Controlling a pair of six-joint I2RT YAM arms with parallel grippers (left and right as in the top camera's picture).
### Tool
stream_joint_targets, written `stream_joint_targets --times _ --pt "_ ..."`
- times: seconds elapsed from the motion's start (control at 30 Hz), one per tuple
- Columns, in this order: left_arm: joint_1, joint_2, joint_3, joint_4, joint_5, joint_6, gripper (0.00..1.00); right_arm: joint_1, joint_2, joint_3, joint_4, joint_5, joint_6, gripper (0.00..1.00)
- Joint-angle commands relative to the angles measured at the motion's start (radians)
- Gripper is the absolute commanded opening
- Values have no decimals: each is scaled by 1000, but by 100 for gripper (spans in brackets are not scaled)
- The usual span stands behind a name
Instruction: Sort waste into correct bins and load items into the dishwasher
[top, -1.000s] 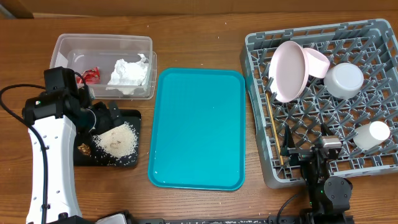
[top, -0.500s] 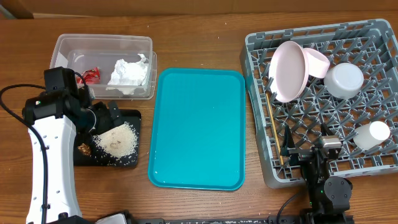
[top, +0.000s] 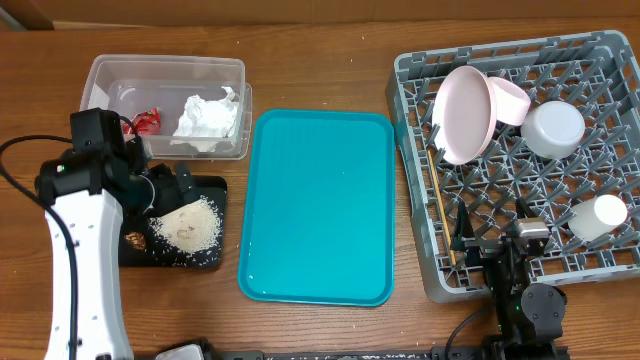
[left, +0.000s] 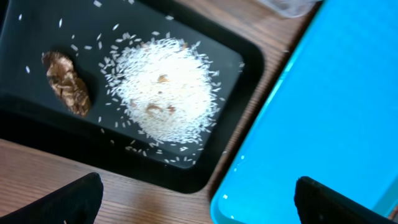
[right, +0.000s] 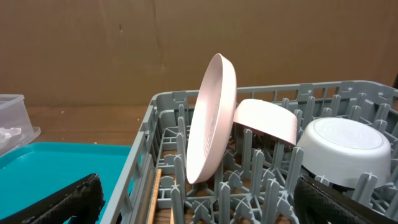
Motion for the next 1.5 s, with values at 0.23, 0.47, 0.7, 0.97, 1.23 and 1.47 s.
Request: stream_joint_targets --times 0.23,0.47,0.7,0.97,1.23,1.47 --pt "-152 -290 6 10 -105 27 100 -2 -10 -11 7 -4 -4 100" --pt "-153 -506 -199 341 -63 27 100 -2 -10 -11 7 -4 -4 100" --pt "-153 -791 -565 713 -17 27 100 -2 -10 -11 7 -4 -4 100" --pt "-153 -1120 -905 955 1 23 100 -2 -10 -11 7 -4 -4 100" --pt "-159 -1340 -1126 1211 8 23 100 -2 -10 -11 7 -4 -4 100" --pt "-161 -1381 -1250 1398 5 27 100 -2 -10 -11 7 -4 -4 100"
